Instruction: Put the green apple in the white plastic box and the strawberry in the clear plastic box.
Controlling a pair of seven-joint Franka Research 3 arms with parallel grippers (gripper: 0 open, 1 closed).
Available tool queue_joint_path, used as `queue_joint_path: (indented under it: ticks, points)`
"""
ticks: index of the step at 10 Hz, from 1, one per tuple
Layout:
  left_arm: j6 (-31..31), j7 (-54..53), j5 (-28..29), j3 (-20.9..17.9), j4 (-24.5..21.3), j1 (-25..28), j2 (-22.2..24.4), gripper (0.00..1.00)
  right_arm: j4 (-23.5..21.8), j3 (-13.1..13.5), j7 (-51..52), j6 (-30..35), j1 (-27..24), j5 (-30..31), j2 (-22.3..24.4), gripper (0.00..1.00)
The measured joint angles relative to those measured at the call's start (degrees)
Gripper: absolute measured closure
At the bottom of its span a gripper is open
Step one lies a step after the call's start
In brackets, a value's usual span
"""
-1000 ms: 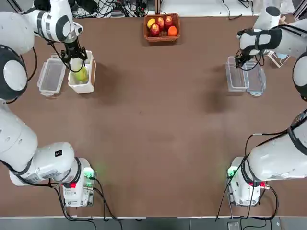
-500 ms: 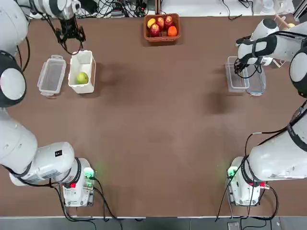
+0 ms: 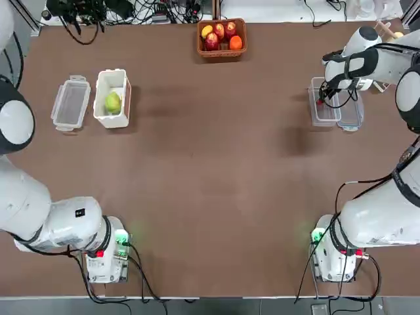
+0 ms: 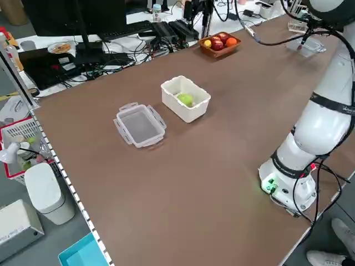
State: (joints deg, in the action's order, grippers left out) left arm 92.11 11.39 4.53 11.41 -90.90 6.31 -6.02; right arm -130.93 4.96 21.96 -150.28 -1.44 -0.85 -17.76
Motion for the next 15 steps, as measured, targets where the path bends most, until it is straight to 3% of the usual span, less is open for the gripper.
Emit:
queue_joint_path:
  ticks: [1, 3, 5, 6, 8, 11, 15]
  points:
    - [-0.29, -1.36, -0.02, -3.13, 0.59, -3.95, 1.75, 0.00, 0.01, -0.03, 0.00, 0.00, 0.00, 0.00, 0.00, 0.47]
    - [-2.61, -4.01, -2.06, -4.33, 1.55, -5.28, 5.26, 0.00, 1.13, -0.13, -0.28, 3.34, 0.00, 0.00, 0.13, 0.46]
    - [-4.77, -6.91, -4.32, -4.87, 3.50, -4.47, 6.00, 0.00, 8.82, -0.25, -1.46, 19.14, 0.01, -0.02, 2.26, 0.40]
    - [-4.79, -7.29, -4.63, -4.95, 3.59, -4.26, 5.82, 0.00, 13.69, -0.39, -2.96, 26.66, 0.03, -0.06, 4.06, 0.26]
    - [-4.79, -7.28, -4.80, -4.83, 3.61, -4.28, 5.45, 0.00, 18.33, -0.86, -8.56, 32.27, 1.31, -0.13, 6.08, 0.00]
    - [-4.79, -7.59, -4.81, -4.48, 3.89, -4.66, 5.47, 0.00, 20.01, -1.08, -17.99, 35.73, 4.59, -0.13, 7.25, 0.00]
    - [-4.80, -8.01, -4.82, -4.53, 4.00, -4.50, 5.48, 0.00, 26.98, -0.99, -19.33, 50.01, 5.22, -0.06, 16.89, 0.00]
